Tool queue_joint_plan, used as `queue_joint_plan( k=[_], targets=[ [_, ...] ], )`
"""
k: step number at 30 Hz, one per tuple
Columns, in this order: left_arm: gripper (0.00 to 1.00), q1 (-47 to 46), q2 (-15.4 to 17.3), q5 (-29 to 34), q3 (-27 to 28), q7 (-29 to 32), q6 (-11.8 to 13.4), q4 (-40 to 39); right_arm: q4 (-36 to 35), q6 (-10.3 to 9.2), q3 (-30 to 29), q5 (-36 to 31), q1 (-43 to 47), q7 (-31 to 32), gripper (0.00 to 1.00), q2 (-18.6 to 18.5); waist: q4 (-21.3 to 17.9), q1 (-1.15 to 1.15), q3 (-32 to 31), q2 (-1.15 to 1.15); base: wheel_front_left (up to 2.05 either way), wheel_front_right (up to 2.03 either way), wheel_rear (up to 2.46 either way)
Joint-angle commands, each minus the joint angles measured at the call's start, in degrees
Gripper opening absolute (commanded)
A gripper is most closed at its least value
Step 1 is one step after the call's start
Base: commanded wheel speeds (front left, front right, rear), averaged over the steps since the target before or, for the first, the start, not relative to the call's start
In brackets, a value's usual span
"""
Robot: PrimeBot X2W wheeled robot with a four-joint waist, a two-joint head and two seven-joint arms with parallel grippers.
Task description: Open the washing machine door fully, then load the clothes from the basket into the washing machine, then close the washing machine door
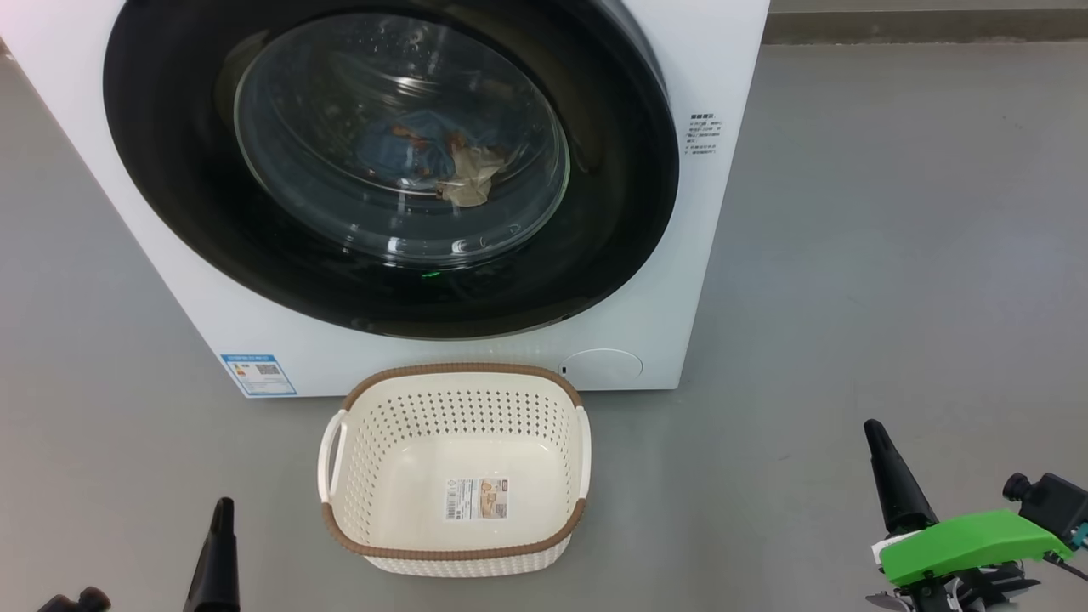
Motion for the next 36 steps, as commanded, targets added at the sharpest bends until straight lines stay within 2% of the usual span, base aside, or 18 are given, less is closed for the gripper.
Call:
queue_joint_plan(
  k=[1, 36],
  targets=[
    [0.0, -3.11, 0.53, -1.35, 1.49, 0.35, -0.09, -0.91, -1.67, -0.08, 0.06, 1.74, -1.06, 0.53, 0.0, -0.19, -0.01, 0.0, -0.03, 0.0, 0.0, 0.0, 0.0],
    [0.0, -5.31, -0.34, -20.16, 4.79, 6.04, -0.16, 0.95, -2.46, -0.12, -3.53, 21.73, -0.65, 6.61, 0.0, 2.24, -0.34, 0.0, -0.8, 0.0, 0.0, 0.0, 0.0]
  ],
)
